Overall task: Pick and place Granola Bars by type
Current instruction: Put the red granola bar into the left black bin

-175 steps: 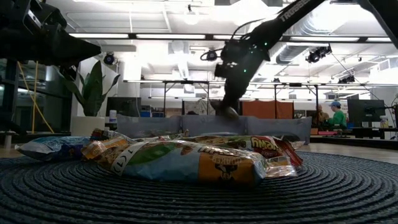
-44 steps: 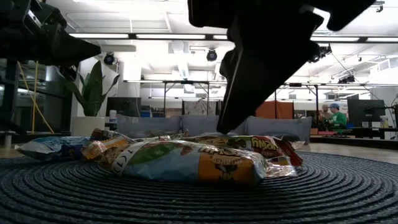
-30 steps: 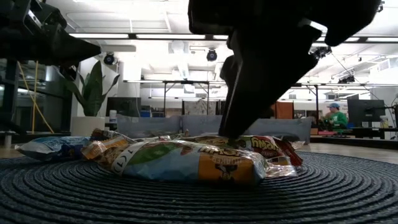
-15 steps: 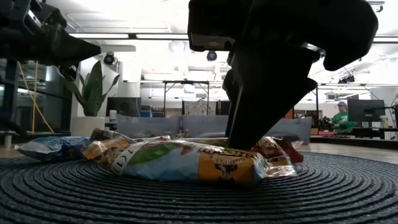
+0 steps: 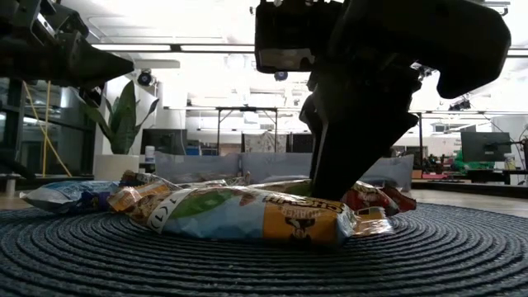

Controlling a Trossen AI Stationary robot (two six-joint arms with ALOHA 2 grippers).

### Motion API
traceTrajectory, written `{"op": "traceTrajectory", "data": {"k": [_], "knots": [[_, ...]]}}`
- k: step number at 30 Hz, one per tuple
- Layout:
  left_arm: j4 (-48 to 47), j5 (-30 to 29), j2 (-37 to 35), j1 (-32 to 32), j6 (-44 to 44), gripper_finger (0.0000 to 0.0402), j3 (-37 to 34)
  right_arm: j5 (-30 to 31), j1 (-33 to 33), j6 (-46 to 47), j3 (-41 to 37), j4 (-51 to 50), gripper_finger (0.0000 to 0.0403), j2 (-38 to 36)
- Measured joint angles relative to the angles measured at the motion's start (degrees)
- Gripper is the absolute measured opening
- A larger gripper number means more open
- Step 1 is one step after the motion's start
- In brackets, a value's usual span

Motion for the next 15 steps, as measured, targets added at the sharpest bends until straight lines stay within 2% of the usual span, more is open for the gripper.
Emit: {"op": "traceTrajectory", "data": {"k": [9, 15], "knots": [[0.0, 0.01, 0.0, 0.0, 0.0, 0.0001, 0.0, -1.58, 0.0, 1.4, 0.0, 2.33, 0.0031, 0.0], [0.0, 0.02, 0.0, 0.0, 0.0, 0.0001, -0.02, -4.62, -0.36, 1.63, 0.38, 4.73, 0.0023, -0.49]]}}
